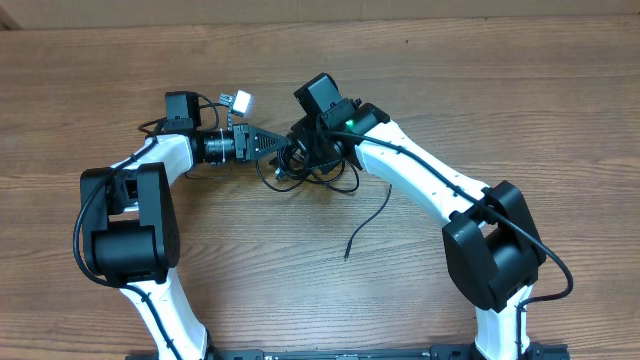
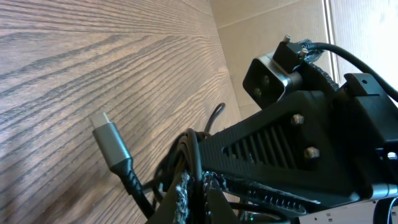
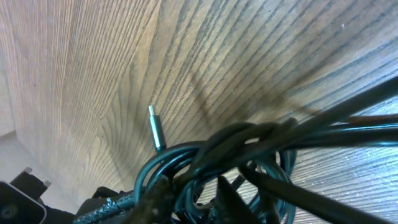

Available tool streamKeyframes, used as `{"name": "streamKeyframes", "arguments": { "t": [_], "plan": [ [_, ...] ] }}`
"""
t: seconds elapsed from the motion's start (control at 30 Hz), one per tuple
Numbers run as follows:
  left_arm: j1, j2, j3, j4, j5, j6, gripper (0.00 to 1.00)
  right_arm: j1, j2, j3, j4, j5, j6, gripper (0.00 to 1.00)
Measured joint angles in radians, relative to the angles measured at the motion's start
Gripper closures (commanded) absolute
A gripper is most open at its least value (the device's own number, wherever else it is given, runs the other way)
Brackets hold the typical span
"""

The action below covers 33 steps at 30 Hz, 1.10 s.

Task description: Untangle cables

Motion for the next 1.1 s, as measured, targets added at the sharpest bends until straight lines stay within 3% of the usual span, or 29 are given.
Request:
{"name": "streamKeyframes", "arguments": {
  "t": [0.17,0.43,0.8,1.07,1.1],
  "plan": [
    [0.000,0.000,0.000,0.000,0.004,0.000,0.96,0.000,0.000,0.000,-0.016,0.010,-0.003,0.96],
    [-0.002,0.000,0.000,-0.001,-0.013,-0.018,0.96,0.000,0.000,0.000,-0.034,0.023,-0.094,0.96],
    [-0.002,0.000,0.000,-0.113,-0.355,-0.249,0.96,-0.010,0.015,-0.001,-0.053,0.026,-0.274,0.96],
    [-0.002,0.000,0.000,-0.113,-0.412,-0.290,0.96,-0.066,-0.042,-0.001,-0.053,0.032,-0.344,0.96],
    [-0.002,0.000,0.000,-0.113,-0.415,-0.291,0.96,-0.069,-0.055,-0.001,-0.053,0.032,-0.347,0.91]
  ]
}}
